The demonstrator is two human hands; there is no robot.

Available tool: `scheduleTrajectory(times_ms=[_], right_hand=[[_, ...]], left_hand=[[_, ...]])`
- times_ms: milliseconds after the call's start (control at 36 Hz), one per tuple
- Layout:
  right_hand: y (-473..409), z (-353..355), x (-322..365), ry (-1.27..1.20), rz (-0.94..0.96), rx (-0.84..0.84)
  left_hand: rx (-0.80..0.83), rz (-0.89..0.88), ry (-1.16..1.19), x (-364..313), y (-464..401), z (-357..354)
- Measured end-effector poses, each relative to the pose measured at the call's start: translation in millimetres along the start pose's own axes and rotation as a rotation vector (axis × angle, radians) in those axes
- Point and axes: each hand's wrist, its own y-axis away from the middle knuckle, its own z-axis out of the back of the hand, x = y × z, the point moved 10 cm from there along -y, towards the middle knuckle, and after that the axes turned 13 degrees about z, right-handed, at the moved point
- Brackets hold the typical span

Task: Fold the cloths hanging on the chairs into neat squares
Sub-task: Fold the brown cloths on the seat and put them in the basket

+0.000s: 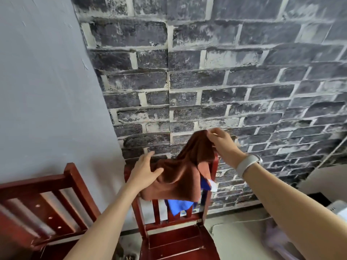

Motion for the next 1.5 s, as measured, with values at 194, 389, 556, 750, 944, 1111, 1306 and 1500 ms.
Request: scheduleTrajectory(times_ms=[194, 389, 556, 750, 944, 1111, 1306, 1500], right_hand=[[16.1, -73.5, 52.9, -0.374, 0.086, 0.404], [15.2, -68.6, -18.3, -0.022, 0.053, 0.257], [21.1, -103.1, -83.4, 0.526, 0.15, 0.514], [25.4, -127.6, -116.1, 0.991, 0.338, 0.672], [28.3, -125.8, -113.1, 0.961, 0.371, 0.677], [32.4, -124.6, -114.7, 0.984, 0.357, 0.705], [36.8, -126.2, -117.2, 1.031, 0.345, 0.723], [35.7, -126.4, -119.8, 1.057, 0.313, 0.746]], left_hand=[[-0.076, -0.312, 0.379, -57.7, 14.8, 27.2], [-0.089, -0.033, 0.48, 2.7, 6.3, 31.8], [0.087, 0.092, 0.184, 43.9, 22.6, 21.4], [0.269, 0.006, -0.483, 64.3, 41.9, -8.6], [-0.201, -0.02, -0.296, 32.2, 9.9, 1.7], [-0.273, 0.116, -0.656, 32.8, -17.0, -21.7], [-0.437, -0.02, -0.196, 24.6, 0.5, 13.0], [-0.707, 0.073, 0.254, 27.9, 37.9, 121.3]])
